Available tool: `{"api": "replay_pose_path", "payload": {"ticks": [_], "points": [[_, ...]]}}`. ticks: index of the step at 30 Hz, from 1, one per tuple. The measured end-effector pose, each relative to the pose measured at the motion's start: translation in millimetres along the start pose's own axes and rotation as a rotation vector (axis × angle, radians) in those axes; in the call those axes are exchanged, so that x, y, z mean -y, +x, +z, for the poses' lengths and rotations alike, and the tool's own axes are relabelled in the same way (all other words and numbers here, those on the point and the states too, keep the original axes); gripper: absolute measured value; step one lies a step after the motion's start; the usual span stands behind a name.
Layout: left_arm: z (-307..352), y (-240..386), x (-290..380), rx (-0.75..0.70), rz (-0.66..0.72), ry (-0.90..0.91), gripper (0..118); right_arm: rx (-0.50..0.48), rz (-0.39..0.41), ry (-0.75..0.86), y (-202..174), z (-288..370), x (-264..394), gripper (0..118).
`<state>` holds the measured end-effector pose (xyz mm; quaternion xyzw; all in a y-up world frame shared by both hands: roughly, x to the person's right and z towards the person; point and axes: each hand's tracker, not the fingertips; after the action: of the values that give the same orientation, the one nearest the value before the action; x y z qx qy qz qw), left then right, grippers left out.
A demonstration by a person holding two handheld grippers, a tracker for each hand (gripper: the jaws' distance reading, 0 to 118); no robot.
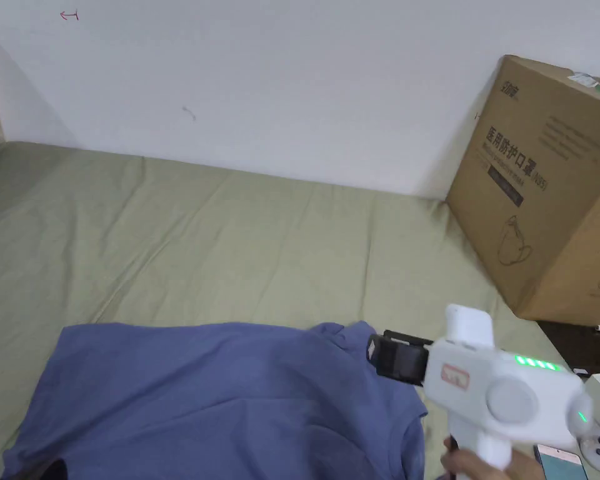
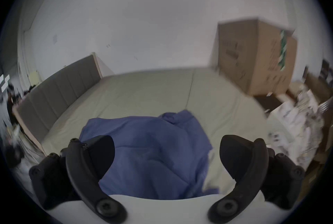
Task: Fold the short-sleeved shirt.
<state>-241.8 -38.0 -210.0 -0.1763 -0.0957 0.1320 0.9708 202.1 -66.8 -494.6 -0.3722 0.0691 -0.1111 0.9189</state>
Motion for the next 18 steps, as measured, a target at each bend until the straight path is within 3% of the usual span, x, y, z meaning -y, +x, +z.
{"api": "replay_pose_path", "payload": {"ticks": [4,8,10,13,15,16,18], "points": [[-13,-14,6,-0.032,0.042,-0.031,0,0.153,-0.157,-0.243,59,-140,-42,116],[-25,-27,9,-0.060,0.124,-0.050,0,0.154,-0.261,-0.289,89,-204,-53,111],[-33,-31,11,-0.064,0.130,-0.061,0,0.149,-0.228,-0.319,91,-221,-54,104],[-47,-34,13,-0.083,0.128,-0.097,0,0.204,-0.098,-0.359,78,-236,-51,78],[-56,-35,16,-0.088,0.136,-0.103,0,0.222,-0.010,-0.378,70,-237,-49,74],[-60,-37,16,-0.083,0.143,-0.107,0,0.220,-0.002,-0.364,69,-233,-51,60],[-66,-36,14,-0.077,0.155,-0.108,0,0.229,0.022,-0.338,63,-221,-55,2]]}}
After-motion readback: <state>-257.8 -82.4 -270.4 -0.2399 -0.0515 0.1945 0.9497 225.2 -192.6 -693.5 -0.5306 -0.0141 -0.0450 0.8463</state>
